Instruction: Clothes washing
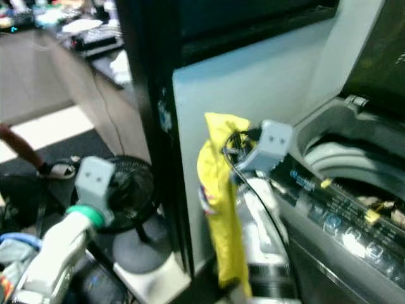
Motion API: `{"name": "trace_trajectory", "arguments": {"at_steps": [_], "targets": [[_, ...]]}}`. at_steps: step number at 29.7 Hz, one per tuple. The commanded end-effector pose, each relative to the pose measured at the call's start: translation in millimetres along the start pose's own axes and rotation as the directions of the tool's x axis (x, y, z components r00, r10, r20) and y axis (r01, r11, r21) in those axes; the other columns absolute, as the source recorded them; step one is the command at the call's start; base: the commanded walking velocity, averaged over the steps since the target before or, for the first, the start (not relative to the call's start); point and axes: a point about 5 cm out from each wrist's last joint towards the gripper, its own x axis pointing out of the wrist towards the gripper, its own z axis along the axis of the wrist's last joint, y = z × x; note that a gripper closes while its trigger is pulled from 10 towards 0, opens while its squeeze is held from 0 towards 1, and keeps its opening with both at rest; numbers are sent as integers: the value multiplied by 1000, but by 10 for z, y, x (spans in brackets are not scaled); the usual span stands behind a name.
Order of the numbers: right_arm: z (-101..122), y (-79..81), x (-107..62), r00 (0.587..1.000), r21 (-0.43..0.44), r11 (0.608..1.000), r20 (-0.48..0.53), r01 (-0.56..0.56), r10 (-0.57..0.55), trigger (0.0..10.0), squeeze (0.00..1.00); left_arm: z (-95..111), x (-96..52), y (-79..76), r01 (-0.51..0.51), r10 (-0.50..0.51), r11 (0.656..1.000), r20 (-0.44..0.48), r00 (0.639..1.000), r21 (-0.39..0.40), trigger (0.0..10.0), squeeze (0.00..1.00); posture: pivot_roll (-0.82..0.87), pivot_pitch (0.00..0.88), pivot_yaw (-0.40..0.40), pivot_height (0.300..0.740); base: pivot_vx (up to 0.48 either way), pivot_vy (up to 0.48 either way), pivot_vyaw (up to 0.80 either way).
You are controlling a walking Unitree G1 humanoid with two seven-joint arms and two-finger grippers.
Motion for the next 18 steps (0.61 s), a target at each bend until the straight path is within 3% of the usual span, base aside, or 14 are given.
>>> {"name": "trace_trajectory", "arguments": {"at_steps": [1, 5, 8, 10, 11, 13, 14, 16, 18], "targets": [[161, 109, 29, 997, 41, 999, 68, -36, 33, 10000, 0, 0, -34, 50, -15, 15, 1000, -13, 1000, -2, 10000, 0, -4, 14, 136, 740, 0, 0, -800], [285, 158, 59, 992, 60, 997, 113, -56, 49, 10000, 0, 36, -30, 73, -22, 22, 1000, 2, 1000, -2, 10000, 0, -2, 12, 133, 740, 0, 0, -800], [632, 223, 104, 961, 56, 995, 268, -82, 64, 10000, 0, 91, -20, 113, -34, 34, 999, 24, 999, 5, 10000, 0, 0, 11, 129, 740, 0, 0, -800], [724, 230, 107, 947, 43, 996, 316, -81, 63, 10000, 0, 102, -18, 121, -37, 37, 999, 28, 999, 9, 10000, 0, 0, 11, 129, 740, 0, 0, -800], [826, 246, 107, 926, -8, 997, 368, -83, 80, 10000, 0, 114, -15, 132, -39, 38, 999, 33, 999, 10, 10000, 0, -2, 11, 129, 740, 0, 0, -800], [943, 339, 116, 894, -237, 965, 401, -112, 202, 10000, 0, 130, -6, 165, -40, 39, 999, 31, 999, 26, 10000, 0, -8, 10, 130, 740, 0, 0, -800], [943, 339, 116, 894, -237, 965, 401, -112, 202, 10000, 0, 130, -6, 165, -40, 39, 999, 31, 999, 26, 10000, 0, -8, 10, 130, 740, 0, 0, -800], [872, 421, 152, 906, -374, 912, 306, -169, 293, 10000, 0, 197, 22, 288, -78, 77, 996, 34, 996, 37, 10000, 0, -11, 9, 128, 740, 0, 0, -800], [841, 429, 160, 912, -384, 906, 281, -178, 299, 10000, 0, 222, 30, 329, -93, 91, 995, 37, 995, 35, 10000, 0, -11, 9, 128, 740, 0, 0, -800]]}}
